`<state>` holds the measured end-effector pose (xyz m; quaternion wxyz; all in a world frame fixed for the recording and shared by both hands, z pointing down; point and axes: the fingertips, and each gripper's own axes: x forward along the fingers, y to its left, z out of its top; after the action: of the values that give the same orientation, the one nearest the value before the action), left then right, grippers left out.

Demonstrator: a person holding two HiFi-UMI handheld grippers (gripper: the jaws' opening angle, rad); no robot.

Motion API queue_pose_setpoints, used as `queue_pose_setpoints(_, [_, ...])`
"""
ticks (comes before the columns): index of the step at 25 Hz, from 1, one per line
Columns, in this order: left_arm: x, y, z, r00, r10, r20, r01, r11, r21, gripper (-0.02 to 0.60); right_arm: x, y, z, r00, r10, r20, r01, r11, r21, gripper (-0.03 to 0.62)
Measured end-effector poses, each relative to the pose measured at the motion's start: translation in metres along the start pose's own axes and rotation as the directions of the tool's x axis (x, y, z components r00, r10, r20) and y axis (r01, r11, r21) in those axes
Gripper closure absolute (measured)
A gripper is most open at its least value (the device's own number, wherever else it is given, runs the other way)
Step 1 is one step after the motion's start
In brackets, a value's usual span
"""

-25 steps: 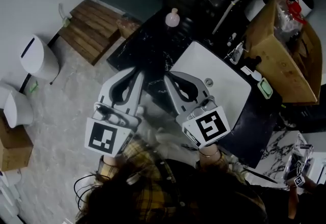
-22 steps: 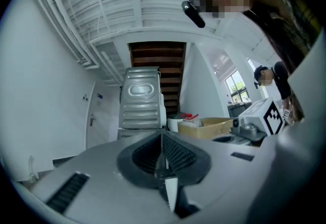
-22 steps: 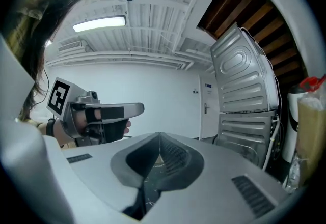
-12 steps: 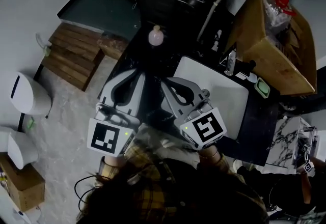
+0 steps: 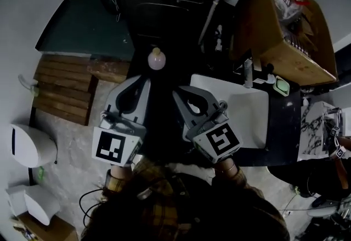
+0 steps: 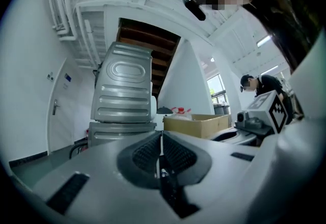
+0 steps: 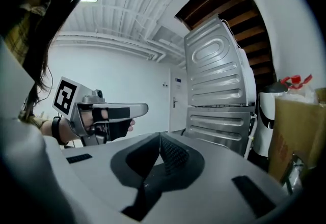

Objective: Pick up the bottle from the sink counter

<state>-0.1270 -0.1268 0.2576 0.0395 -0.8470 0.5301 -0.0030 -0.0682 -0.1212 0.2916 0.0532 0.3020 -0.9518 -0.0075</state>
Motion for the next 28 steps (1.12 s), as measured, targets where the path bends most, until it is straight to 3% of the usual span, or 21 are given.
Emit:
queue_pose_setpoints(7, [0.035,0.02,-0.022,0.991,-0.136,0.001,0.136,0.991,0.003,0.554,0.013,-0.028,-0.011,0.988,-0.152,-0.036,0.153,0.988,0.01,0.577])
queue_pose_setpoints(14, [0.054,0.024,-0.047,0.98,-0.193,-0.043,0.192,0.981,-0.02,0.554,0.013,-0.042,-0.027,0.972,-0.224,-0.066,0.226,0.974,0.032,0.577])
queue_pose_setpoints(28, [0.084,0.041,-0.089,0.975,-0.172,-0.138,0.172,0.985,-0.014,0.554,0.029,-0.067,-0.047,0.97,-0.226,-0.085,0.233,0.97,0.074,0.577])
